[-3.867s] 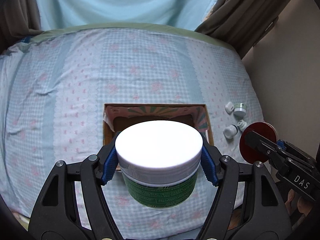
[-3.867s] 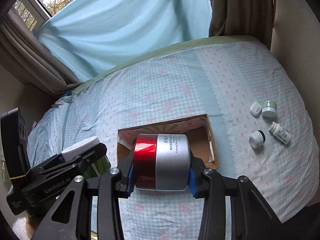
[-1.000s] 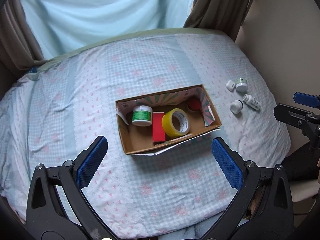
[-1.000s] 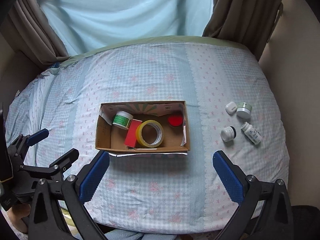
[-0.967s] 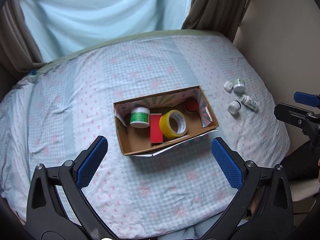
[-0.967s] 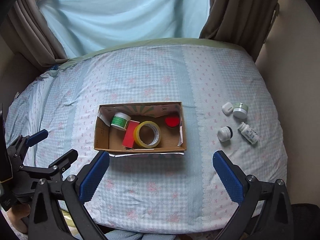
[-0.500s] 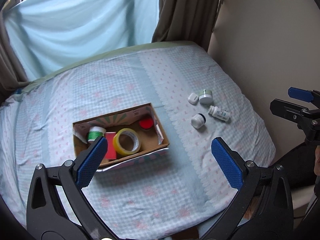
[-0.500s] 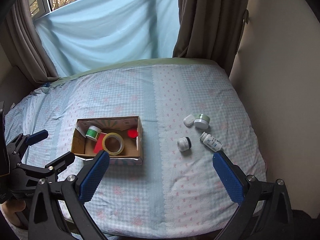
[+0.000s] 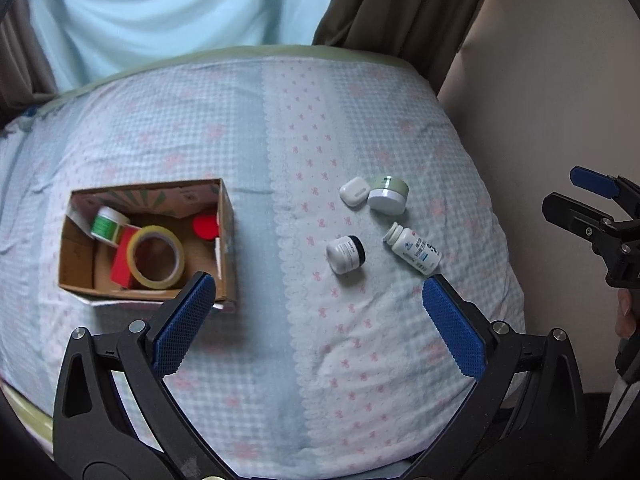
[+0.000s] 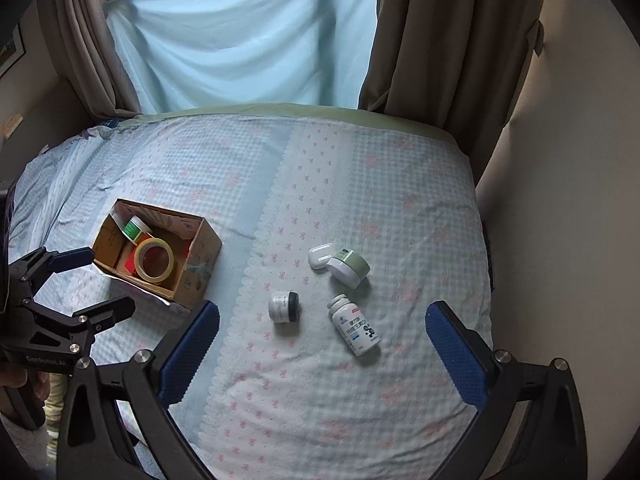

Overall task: Organize rigid objects
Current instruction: 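Withdraw both tools and move toward the black-lidded jar and pill bottle, then grasp the black-lidded white jar with the left tool while the right tool grasps the pale green jar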

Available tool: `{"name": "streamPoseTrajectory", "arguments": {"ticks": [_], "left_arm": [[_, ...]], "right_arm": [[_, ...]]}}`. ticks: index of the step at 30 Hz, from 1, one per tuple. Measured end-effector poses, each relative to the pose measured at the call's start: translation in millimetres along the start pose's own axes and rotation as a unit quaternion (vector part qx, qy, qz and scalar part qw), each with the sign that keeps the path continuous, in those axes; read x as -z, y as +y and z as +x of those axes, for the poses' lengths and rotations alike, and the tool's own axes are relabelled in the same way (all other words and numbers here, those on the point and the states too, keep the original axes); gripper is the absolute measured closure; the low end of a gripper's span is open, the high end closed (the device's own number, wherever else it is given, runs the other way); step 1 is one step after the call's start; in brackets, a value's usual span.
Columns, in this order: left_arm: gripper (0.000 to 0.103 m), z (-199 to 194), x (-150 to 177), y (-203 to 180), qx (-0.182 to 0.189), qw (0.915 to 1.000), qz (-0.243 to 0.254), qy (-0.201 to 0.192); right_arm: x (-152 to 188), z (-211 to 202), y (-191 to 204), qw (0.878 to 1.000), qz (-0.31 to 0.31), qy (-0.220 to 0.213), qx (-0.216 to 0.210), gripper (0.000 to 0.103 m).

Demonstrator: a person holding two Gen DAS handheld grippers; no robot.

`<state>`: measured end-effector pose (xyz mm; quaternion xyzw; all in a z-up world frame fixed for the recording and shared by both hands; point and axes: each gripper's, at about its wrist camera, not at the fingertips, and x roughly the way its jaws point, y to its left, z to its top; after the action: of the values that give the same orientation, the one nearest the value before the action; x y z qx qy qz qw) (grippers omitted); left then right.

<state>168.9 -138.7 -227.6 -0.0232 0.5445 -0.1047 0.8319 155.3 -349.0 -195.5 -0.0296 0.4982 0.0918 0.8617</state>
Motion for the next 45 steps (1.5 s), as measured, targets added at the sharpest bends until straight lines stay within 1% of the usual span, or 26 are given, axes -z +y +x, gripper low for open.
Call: {"name": "streamPoseTrajectory", "arguments": {"ticks": [3, 6, 11, 15, 19, 21, 22, 23, 24, 25, 28, 29, 30, 32, 33, 34, 35, 36, 37, 40, 45], "left_arm": [[0.000, 37, 1, -6, -0.001, 0.9992, -0.034, 0.024], [0.000, 74, 2, -11, -0.011, 0.9978, -0.054, 0.038], [0.000, 136, 3, -18, -0.027, 0.9929, -0.096, 0.065], [0.000, 191, 7, -23, -0.037, 0.9867, -0.134, 0.085], [0.001, 237, 14, -27, -0.056, 0.9807, -0.165, 0.089], [0.006, 255, 17, -29, -0.065, 0.9780, -0.177, 0.089], [0.010, 263, 18, -30, -0.064, 0.9768, -0.184, 0.089], [0.017, 270, 19, -30, -0.064, 0.9755, -0.190, 0.090], [0.019, 277, 21, -31, -0.065, 0.9742, -0.196, 0.092], [0.020, 283, 22, -31, -0.066, 0.9733, -0.200, 0.093], [0.021, 291, 23, -35, -0.080, 0.9723, -0.203, 0.085], [0.026, 292, 23, -36, -0.084, 0.9723, -0.203, 0.080], [0.030, 293, 23, -37, -0.087, 0.9723, -0.203, 0.076], [0.033, 296, 22, -39, -0.098, 0.9709, -0.203, 0.080], [0.035, 297, 21, -38, -0.099, 0.9704, -0.206, 0.080], [0.047, 300, 19, -40, -0.097, 0.9704, -0.207, 0.077], [0.054, 301, 19, -40, -0.101, 0.9701, -0.206, 0.079], [0.054, 302, 19, -40, -0.099, 0.9701, -0.207, 0.078], [0.054, 302, 17, -40, -0.097, 0.9702, -0.209, 0.075], [0.054, 303, 19, -37, -0.090, 0.9709, -0.210, 0.071], [0.055, 301, 20, -31, -0.074, 0.9706, -0.219, 0.065]], "right_arm": [[-4, 28, -20, 1.000, -0.020, 0.003, -0.010, 0.000], [-8, 60, -34, 0.999, -0.048, 0.006, -0.017, 0.000], [-12, 125, -50, 0.995, -0.088, 0.025, -0.040, 0.000], [-11, 182, -55, 0.988, -0.134, 0.045, -0.054, 0.000], [-10, 232, -59, 0.980, -0.172, 0.060, -0.078, 0.001], [-9, 253, -60, 0.976, -0.190, 0.067, -0.086, 0.004], [-8, 263, -59, 0.973, -0.201, 0.071, -0.088, 0.006], [-6, 272, -58, 0.970, -0.214, 0.074, -0.089, 0.007], [-5, 280, -55, 0.967, -0.226, 0.077, -0.089, 0.010], [-4, 287, -54, 0.964, -0.236, 0.080, -0.092, 0.014], [2, 304, -46, 0.955, -0.265, 0.086, -0.100, 0.021], [3, 307, -44, 0.952, -0.275, 0.084, -0.100, 0.023], [5, 309, -43, 0.950, -0.285, 0.082, -0.099, 0.027], [6, 315, -40, 0.946, -0.296, 0.079, -0.101, 0.030], [6, 316, -39, 0.945, -0.302, 0.078, -0.102, 0.035], [6, 318, -38, 0.943, -0.308, 0.078, -0.101, 0.042], [7, 320, -36, 0.940, -0.315, 0.081, -0.107, 0.046], [8, 321, -34, 0.936, -0.319, 0.084, -0.118, 0.057], [9, 321, -32, 0.935, -0.324, 0.084, -0.119, 0.062], [12, 320, -27, 0.930, -0.341, 0.082, -0.111, 0.062], [10, 319, -29, 0.934, -0.328, 0.086, -0.111, 0.062]]}}
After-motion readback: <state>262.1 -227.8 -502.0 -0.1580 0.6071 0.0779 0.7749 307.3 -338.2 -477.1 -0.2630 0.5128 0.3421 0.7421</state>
